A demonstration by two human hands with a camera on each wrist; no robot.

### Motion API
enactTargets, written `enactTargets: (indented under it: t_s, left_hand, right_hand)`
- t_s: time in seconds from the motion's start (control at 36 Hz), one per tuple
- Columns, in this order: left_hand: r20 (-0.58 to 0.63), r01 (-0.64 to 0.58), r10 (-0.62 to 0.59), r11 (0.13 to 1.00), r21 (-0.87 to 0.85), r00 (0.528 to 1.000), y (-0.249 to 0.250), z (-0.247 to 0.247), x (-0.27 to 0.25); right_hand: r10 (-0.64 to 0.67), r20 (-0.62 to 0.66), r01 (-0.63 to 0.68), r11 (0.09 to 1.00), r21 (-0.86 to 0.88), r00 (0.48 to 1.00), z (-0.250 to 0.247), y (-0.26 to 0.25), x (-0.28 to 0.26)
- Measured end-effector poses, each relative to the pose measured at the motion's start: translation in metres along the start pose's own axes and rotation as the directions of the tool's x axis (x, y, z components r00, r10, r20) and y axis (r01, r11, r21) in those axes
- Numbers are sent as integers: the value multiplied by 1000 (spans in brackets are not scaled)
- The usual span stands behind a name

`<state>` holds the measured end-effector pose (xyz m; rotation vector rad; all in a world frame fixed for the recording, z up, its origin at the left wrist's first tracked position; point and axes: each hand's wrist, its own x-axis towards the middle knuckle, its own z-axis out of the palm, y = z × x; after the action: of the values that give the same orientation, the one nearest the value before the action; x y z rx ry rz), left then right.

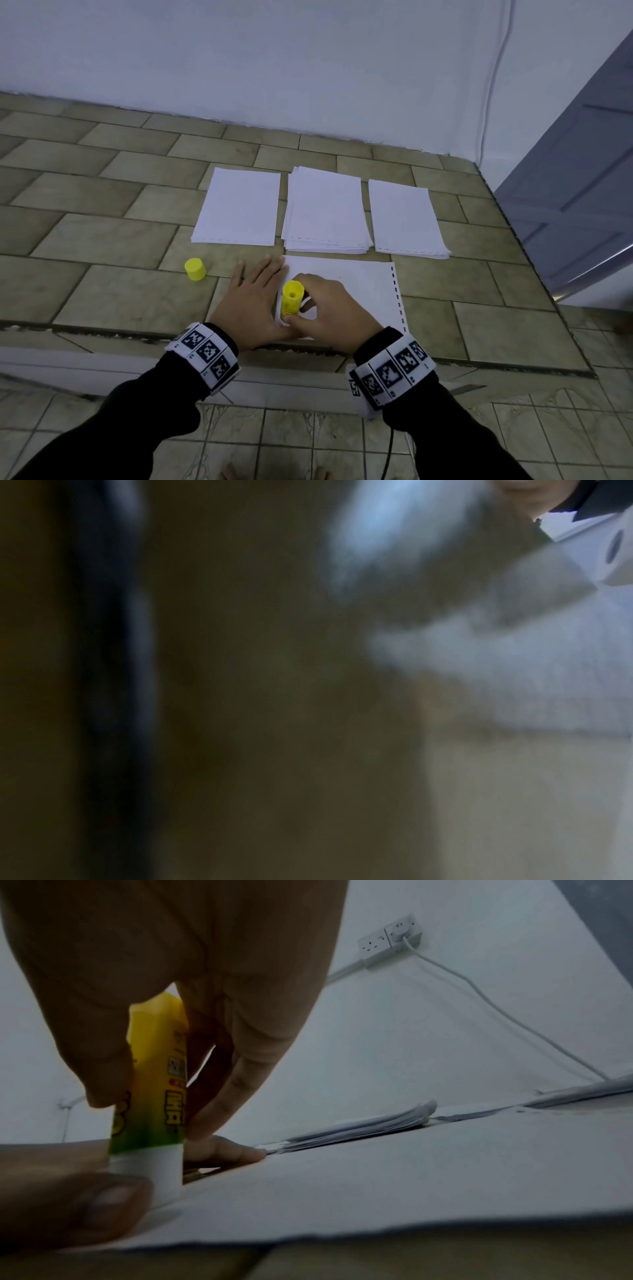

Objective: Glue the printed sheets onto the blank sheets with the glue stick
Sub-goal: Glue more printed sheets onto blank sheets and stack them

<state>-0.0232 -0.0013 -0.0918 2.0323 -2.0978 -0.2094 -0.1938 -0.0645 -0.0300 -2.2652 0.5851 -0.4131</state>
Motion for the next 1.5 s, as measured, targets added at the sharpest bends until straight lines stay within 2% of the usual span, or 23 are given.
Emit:
enactTargets:
  t_s: [0.11,0.42,0.53,0.75,0.94,1.11,1.33,1.5]
  left_hand:
    - [51,41,-44,998,48,998,2,-5,2]
    - [73,69,-72,996,48,995,3,-7,3]
    - [58,68,-70,997,33,996,3,-7,3]
    - [11,41,-41,999,35,999,1,-4,1]
    - [40,77,-78,996,46,996,4,-8,1]
    - [33,85,-87,995,57,996,3,-5,2]
    - [80,87,-93,993,78,992,4,-7,2]
    - [86,95,-100,993,66,991,5,-8,2]
  right_hand:
    - [28,10,-28,999,-33,1000,-11,-1,12]
    - [200,-44,-202,978,-47,979,-32,16,65]
    - [217,-65,-222,971,-88,974,-35,19,74]
    - [212,-153,-215,977,-2,965,-42,19,42]
    - [219,-108,-212,975,73,970,-46,21,-15]
    - [137,-92,-130,988,77,986,-40,26,-42]
    - [94,-82,-92,995,31,992,-39,28,-40]
    - [175,-60,-173,984,31,983,-55,29,-13]
